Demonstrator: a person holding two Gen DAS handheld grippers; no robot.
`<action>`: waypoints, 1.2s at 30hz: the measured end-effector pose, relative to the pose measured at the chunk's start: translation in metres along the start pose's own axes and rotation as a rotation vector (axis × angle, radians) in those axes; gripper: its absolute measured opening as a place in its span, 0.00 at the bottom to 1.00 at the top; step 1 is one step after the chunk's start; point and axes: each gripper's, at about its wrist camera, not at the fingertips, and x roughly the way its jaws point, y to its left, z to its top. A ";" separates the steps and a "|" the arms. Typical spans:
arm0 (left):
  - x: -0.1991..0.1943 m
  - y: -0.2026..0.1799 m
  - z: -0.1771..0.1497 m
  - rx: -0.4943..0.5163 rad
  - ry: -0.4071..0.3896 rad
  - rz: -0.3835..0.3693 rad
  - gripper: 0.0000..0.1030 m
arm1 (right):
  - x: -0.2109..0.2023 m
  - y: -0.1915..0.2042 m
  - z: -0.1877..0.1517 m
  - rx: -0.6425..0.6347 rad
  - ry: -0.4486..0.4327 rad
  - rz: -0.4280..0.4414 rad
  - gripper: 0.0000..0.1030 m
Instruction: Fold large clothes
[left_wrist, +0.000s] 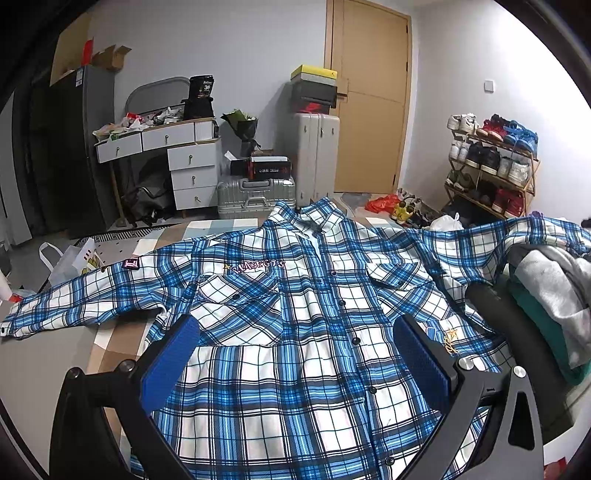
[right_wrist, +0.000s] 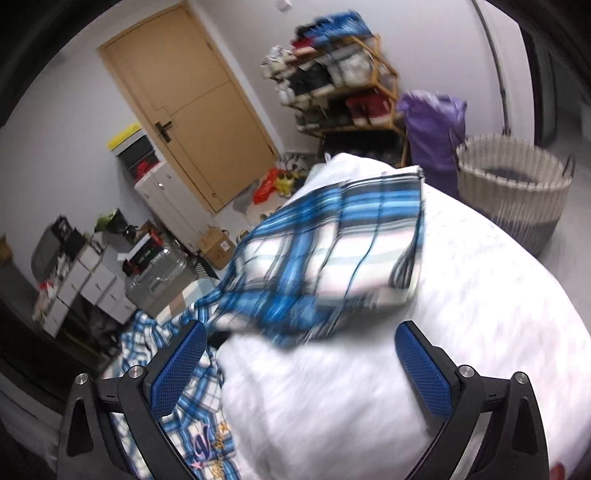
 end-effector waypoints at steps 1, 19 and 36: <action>0.001 -0.001 0.000 0.002 0.002 0.001 0.99 | 0.001 0.003 0.005 -0.013 -0.016 -0.022 0.96; 0.004 0.017 0.000 0.032 0.007 0.062 0.99 | 0.011 0.087 0.129 -0.246 -0.241 -0.396 0.03; -0.042 0.102 0.000 -0.149 -0.079 0.088 0.99 | 0.060 0.377 -0.058 -0.483 0.067 0.338 0.03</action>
